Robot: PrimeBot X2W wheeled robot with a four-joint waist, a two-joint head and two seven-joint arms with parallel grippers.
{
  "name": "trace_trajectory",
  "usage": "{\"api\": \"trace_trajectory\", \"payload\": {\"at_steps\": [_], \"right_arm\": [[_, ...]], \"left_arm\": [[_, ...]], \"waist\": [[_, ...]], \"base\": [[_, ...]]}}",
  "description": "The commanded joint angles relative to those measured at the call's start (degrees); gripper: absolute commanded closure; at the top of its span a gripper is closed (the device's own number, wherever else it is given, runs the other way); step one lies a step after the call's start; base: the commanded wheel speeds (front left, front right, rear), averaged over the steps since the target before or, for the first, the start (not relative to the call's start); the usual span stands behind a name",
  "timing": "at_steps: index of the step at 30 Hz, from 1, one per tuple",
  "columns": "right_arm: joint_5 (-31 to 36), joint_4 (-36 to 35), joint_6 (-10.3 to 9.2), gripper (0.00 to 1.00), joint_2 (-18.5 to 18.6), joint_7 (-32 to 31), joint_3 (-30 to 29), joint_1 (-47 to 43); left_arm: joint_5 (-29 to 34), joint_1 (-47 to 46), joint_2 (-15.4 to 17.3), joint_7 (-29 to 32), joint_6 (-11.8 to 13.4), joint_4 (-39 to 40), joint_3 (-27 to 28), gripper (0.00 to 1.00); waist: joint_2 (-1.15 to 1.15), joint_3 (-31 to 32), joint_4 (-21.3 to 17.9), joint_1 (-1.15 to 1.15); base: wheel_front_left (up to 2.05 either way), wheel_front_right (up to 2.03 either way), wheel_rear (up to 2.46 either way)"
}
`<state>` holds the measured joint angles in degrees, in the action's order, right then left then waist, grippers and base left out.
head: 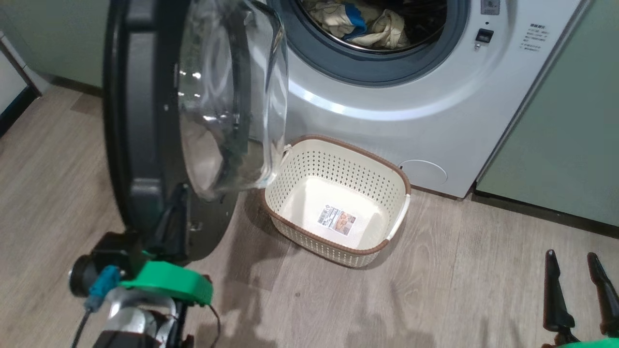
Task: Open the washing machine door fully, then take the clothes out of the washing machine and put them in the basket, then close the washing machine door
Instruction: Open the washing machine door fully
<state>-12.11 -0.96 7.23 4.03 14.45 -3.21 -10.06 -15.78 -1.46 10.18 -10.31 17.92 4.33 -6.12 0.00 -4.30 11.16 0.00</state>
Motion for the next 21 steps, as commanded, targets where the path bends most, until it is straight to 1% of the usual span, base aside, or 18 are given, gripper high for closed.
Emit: {"api": "trace_trajectory", "payload": {"at_steps": [1,4,6,11,16,21], "right_arm": [[-0.24,-1.99,0.25,0.00,1.39,0.55,0.93,2.25],[-0.28,-2.07,0.25,0.00,1.58,0.55,0.95,2.44],[-0.25,-2.16,0.25,0.00,1.87,0.55,0.92,2.69],[-0.34,-2.10,0.25,0.00,2.72,0.55,0.70,2.91],[-0.25,-2.42,0.25,0.00,3.40,0.55,0.14,3.02],[-0.15,-2.94,0.25,0.00,4.31,0.55,-0.13,3.25]], "left_arm": [[-0.52,-2.14,1.46,-0.61,0.70,1.20,3.11,1.00],[-1.11,-2.33,1.95,-1.35,1.18,-0.17,4.83,1.00],[-2.16,-2.62,2.15,-2.33,1.60,-1.41,6.96,1.00],[-4.08,-4.31,2.85,-4.00,1.28,-4.65,11.22,1.00],[-5.28,-6.75,3.46,-4.57,-0.20,-8.19,14.69,1.00],[-4.87,-9.65,3.46,-4.66,-2.66,-10.55,18.04,1.00]], "waist": [[0.00,-0.15,0.06,0.00],[0.00,-0.62,0.08,0.00],[0.00,-1.27,0.07,0.00],[0.00,-2.75,0.35,0.00],[0.00,-3.91,1.00,0.00],[0.00,-5.36,1.86,0.00]], "base": [[0.00,0.00,0.00],[0.00,0.00,0.00],[0.00,0.00,0.00],[0.00,0.00,0.00],[0.00,0.00,0.00],[0.00,0.00,0.00]]}}
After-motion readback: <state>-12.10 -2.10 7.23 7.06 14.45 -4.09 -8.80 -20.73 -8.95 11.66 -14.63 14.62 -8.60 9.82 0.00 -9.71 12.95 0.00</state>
